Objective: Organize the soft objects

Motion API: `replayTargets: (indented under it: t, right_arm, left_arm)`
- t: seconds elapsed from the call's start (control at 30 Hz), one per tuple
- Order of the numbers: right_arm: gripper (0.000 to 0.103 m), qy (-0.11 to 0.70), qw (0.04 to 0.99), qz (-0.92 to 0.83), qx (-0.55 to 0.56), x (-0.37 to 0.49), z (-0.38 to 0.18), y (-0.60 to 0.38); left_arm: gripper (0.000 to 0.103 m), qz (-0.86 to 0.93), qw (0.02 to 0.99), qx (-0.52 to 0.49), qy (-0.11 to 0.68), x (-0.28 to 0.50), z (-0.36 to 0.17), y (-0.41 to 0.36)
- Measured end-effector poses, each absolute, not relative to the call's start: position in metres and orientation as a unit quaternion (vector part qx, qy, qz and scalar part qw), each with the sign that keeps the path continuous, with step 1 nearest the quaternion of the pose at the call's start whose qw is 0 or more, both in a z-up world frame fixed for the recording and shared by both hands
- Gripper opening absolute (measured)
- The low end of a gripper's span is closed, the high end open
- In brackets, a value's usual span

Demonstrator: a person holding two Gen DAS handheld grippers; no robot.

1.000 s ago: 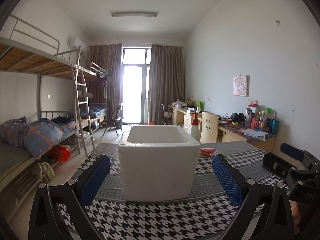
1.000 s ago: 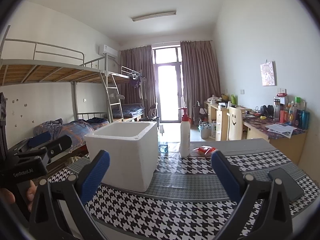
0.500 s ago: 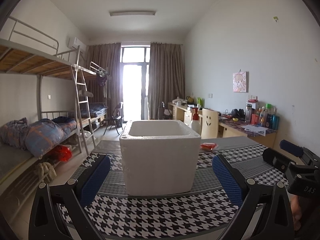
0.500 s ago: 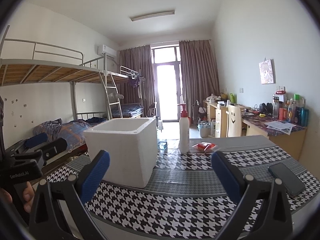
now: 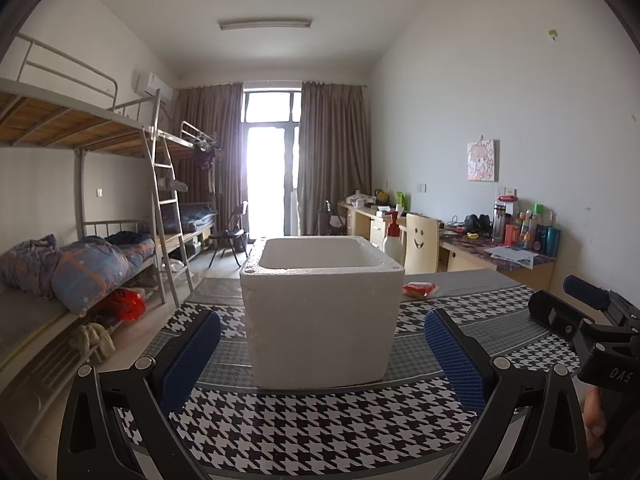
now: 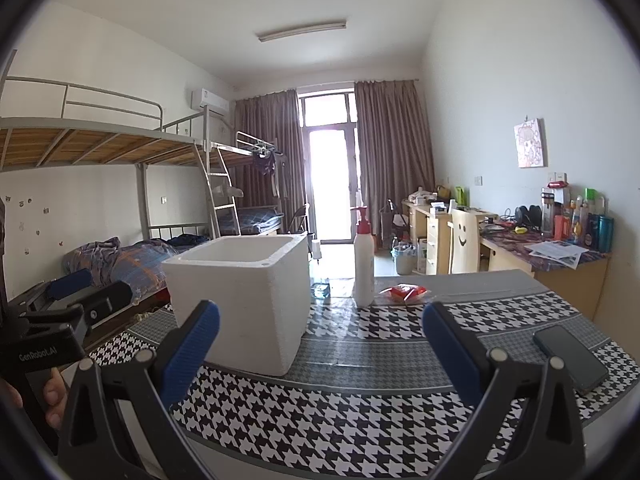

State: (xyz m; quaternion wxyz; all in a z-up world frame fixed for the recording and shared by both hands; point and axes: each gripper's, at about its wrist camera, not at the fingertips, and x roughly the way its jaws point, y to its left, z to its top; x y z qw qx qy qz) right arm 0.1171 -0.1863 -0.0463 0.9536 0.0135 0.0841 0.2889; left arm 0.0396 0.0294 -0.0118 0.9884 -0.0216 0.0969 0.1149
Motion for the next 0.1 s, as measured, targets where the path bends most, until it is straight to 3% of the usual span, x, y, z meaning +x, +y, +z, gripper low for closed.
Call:
replayTargets:
  t: [0.1]
  right_arm:
    - [0.102, 0.085, 0.954, 0.288, 0.011, 0.1179, -0.0463, -0.1862]
  left_arm:
    - [0.102, 0.115, 0.989, -0.025, 0.095, 0.0386, -0.0116, 0.0306]
